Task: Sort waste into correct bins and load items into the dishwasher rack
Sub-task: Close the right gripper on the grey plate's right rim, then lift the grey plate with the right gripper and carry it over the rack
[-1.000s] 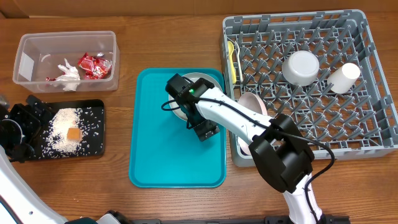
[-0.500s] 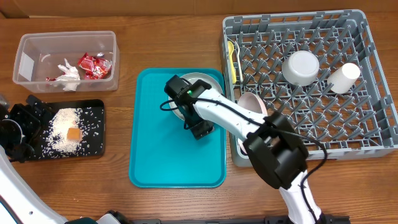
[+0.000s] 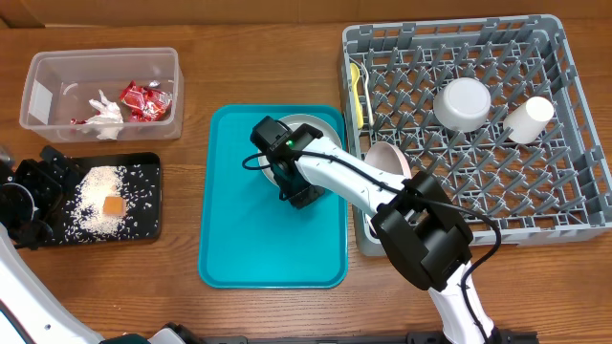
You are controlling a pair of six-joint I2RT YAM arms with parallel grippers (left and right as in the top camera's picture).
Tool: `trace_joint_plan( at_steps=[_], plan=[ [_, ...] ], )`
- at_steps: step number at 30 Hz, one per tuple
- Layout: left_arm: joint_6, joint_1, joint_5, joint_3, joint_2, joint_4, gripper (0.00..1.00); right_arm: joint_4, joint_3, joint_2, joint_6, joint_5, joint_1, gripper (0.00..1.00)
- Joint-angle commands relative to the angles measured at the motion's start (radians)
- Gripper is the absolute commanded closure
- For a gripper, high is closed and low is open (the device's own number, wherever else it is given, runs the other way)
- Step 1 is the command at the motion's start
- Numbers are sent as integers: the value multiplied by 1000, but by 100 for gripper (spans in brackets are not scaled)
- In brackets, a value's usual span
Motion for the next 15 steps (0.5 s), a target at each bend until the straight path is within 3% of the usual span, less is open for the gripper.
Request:
trace_joint_plan(
  at_steps=[1, 2, 12, 15],
  plan=[
    [23, -9, 17, -6, -2, 1, 0, -3, 22, 32, -78, -8, 7, 89],
    [23, -9, 17, -6, -2, 1, 0, -10, 35, 32, -99, -7, 7, 96],
    [23, -9, 17, -6, -2, 1, 0, -271, 316, 29, -230, 146, 4, 96],
    [23, -9, 17, -6, -2, 1, 0, -359, 446, 18, -348, 218, -6, 96]
  ],
)
